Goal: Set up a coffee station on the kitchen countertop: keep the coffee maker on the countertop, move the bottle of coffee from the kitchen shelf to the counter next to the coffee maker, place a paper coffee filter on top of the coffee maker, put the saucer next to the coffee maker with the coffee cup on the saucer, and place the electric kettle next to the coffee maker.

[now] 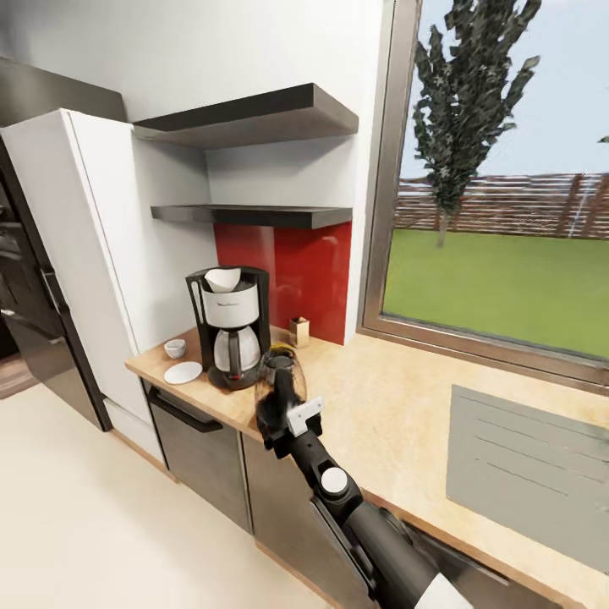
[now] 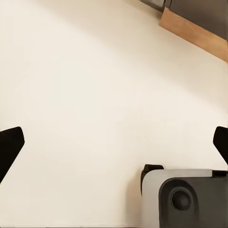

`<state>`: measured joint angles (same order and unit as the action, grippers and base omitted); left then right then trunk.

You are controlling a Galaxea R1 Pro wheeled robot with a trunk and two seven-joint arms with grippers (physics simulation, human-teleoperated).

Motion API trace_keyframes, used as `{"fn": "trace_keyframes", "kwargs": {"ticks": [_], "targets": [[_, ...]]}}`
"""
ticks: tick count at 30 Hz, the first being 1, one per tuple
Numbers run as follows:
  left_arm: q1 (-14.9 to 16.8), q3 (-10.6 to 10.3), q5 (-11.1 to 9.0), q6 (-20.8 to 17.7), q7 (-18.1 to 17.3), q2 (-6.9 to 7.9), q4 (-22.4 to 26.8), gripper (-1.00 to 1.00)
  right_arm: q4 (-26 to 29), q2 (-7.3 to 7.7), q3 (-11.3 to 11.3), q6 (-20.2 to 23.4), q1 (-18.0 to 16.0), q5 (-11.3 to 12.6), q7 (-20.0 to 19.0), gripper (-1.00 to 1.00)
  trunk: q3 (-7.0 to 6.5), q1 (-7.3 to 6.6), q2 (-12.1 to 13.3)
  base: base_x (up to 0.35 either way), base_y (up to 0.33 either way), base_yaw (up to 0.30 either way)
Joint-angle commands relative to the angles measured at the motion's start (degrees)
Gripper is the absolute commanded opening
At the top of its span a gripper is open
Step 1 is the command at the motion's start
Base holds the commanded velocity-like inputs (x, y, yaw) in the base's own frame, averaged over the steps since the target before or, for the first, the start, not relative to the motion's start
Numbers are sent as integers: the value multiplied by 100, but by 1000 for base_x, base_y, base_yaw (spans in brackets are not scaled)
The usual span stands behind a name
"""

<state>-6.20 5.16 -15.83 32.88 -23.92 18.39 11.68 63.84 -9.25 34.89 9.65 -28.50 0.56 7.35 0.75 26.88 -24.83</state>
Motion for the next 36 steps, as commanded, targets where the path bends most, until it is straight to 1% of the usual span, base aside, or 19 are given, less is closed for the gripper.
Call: {"fn": "trace_keyframes", "kwargs": {"ticks": [1, 14, 22, 24, 25, 26, 27, 29, 31, 32, 33, 35, 36], "targets": [[-4, 47, -17, -18, -60, -2, 11, 100, 6, 2, 18, 33, -6, 6, 40, 100, 8, 0, -10, -336, 5, 0], [-4, 43, -17, -18, -58, -2, 16, 100, 6, 2, 18, 34, -6, 6, 40, 100, 8, 0, -10, -327, 76, 0], [40, 112, -49, -21, -30, 23, 83, 100, -45, -21, 35, 36, -6, 28, 39, 100, 8, 0, -10, -53, -25, 0], [111, 115, -63, -15, -31, 24, 125, 100, -115, -44, 40, 42, -6, 39, 39, 100, 8, 0, -10, -6, -2, 0], [197, 116, -66, -15, -32, 21, 154, 100, -140, -53, 41, 43, -6, 46, 37, 100, 8, 0, -10, -3, -1, 0], [341, 112, -66, -5, -33, 16, 197, 100, -196, -60, 43, 52, -4, 111, 31, 100, 8, 0, -10, -1, 0, 0], [492, 110, -68, -6, -33, 11, 249, 100, -408, -64, 45, 60, 11, 343, 26, 100, 8, 0, -10, 0, 0, 0], [691, 114, -83, -13, -28, 8, 315, 100, -901, -65, 45, 72, 27, 851, 20, 100, 8, 0, -10, 0, 0, 0], [778, 115, -88, -15, -27, 5, 336, 100, -1154, -63, 44, 75, 31, 1099, 17, 100, 8, 0, -10, 0, 0, 0], [903, 116, -92, -16, -26, -3, 361, 100, -1566, -61, 44, 75, 34, 1430, 15, 100, 8, 0, -10, 0, 0, 0], [1004, 117, -94, -17, -25, -11, 374, 100, -2003, -61, 44, 67, 36, 1678, 14, 100, 8, 0, -10, 0, 0, 0], [1082, 117, -95, -18, -25, -27, 382, 100, -2502, -60, 44, 55, 37, 1842, 13, 100, 8, 0, -10, 0, 0, 0], [1115, 117, -94, -18, -25, -43, 381, 100, -3003, -65, 47, 49, 38, 1910, 8, 100, 8, 0, -10, 0, 0, 0]]}}
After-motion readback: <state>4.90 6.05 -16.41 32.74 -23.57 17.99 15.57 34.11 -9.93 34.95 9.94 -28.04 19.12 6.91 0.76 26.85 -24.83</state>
